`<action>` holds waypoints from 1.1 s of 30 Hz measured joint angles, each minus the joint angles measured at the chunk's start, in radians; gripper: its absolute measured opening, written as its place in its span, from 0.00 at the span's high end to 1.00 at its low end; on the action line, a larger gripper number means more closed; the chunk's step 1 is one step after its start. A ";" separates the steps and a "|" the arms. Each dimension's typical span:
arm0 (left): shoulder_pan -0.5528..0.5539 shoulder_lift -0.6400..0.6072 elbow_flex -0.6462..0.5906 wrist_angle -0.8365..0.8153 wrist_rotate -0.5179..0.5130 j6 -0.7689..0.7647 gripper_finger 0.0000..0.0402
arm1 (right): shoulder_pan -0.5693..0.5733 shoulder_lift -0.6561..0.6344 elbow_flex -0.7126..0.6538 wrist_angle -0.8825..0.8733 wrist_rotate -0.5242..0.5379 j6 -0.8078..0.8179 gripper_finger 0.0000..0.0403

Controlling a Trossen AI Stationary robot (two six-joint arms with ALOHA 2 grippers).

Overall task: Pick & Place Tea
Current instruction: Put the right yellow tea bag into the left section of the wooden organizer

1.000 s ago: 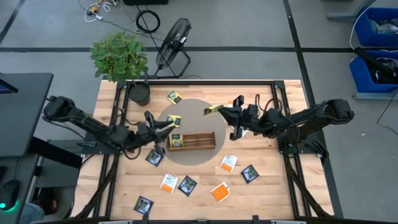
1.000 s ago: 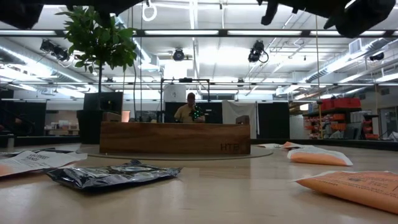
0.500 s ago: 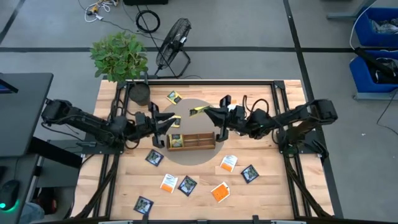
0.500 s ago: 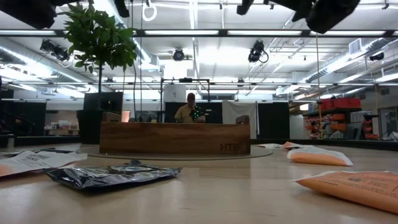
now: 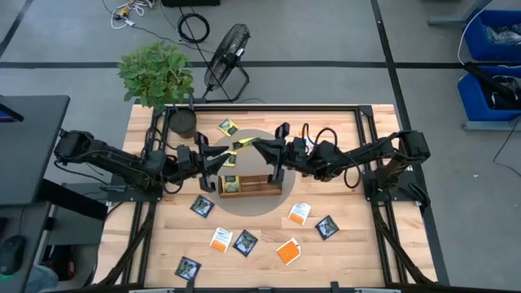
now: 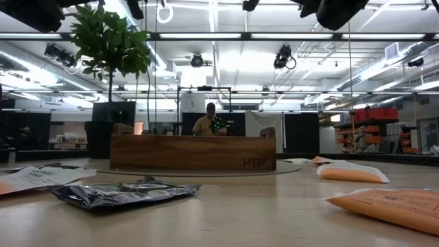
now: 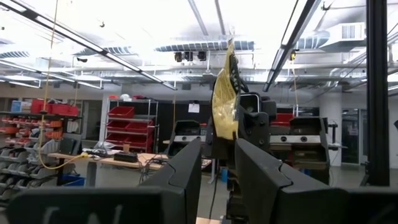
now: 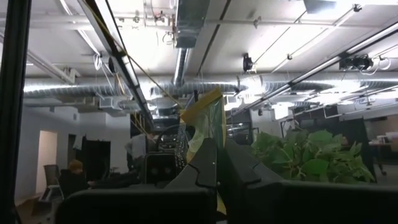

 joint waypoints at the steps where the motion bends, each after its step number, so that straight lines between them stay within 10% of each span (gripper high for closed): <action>1: 0.001 0.000 0.000 0.000 0.003 0.000 0.75 | 0.000 0.000 0.002 -0.006 0.000 0.000 1.00; 33: 0.066 0.086 0.137 -0.165 0.101 0.000 0.45 | 0.000 0.000 0.049 -0.074 0.003 -0.030 1.00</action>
